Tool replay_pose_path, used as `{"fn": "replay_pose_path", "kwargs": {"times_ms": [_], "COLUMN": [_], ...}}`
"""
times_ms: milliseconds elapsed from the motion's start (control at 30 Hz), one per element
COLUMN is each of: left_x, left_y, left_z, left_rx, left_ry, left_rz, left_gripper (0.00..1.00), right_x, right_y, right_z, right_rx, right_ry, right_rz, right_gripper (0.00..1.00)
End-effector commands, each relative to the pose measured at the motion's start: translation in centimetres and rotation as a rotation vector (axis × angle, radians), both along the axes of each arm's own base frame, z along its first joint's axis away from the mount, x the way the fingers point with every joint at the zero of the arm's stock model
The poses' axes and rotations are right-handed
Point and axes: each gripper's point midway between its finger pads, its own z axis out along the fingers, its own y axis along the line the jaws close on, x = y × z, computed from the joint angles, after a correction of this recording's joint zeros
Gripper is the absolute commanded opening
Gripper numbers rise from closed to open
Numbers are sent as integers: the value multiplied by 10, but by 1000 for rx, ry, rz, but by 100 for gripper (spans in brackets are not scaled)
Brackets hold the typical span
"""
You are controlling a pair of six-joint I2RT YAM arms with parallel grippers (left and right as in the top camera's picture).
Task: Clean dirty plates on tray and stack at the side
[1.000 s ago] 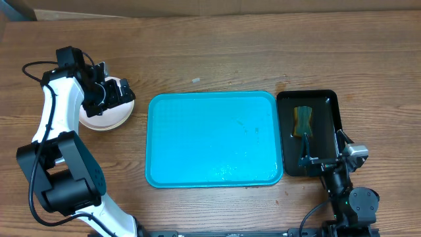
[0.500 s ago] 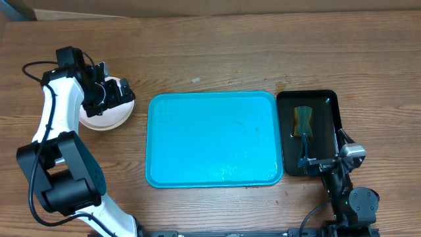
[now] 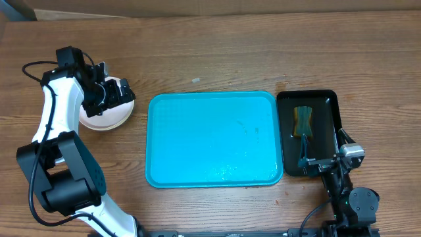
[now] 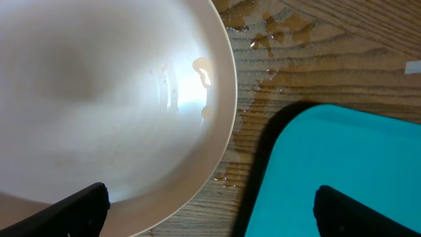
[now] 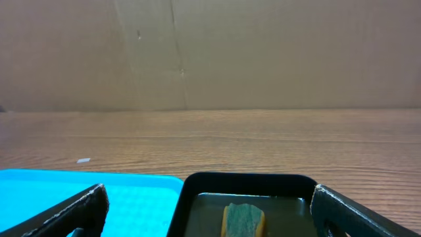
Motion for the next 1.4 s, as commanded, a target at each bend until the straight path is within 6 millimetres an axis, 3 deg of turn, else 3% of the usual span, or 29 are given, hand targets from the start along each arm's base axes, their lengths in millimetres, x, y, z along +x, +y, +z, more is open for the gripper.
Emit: {"fn": "replay_pose_path", "kwargs": {"times_ms": [0, 767, 900, 1033, 1167, 1200, 1367], "left_x": [-2, -2, 0, 2, 0, -3, -25], "left_y": [-1, -1, -5, -18, -44, -55, -82], "left_z": [-2, -2, 9, 47, 100, 121, 189], "left_rx": [6, 19, 35, 62, 93, 102, 131], "left_ry": [2, 7, -21, -114, -252, -307, -493], "left_rz": [-22, -24, -37, -68, -127, -153, -208], "left_gripper": [100, 100, 100, 100, 100, 100, 100], "right_x": [0, 0, 0, 0, 0, 0, 0], "right_y": [1, 1, 1, 1, 1, 1, 1], "right_z": [-1, -1, -1, -1, -1, -1, -1], "right_rx": [-7, -7, -7, -7, -7, -7, -7], "right_ry": [-6, -6, -6, -6, -6, -6, -6], "right_rz": [4, 4, 4, 4, 4, 4, 4], "right_gripper": [100, 100, 100, 100, 100, 100, 100]}}
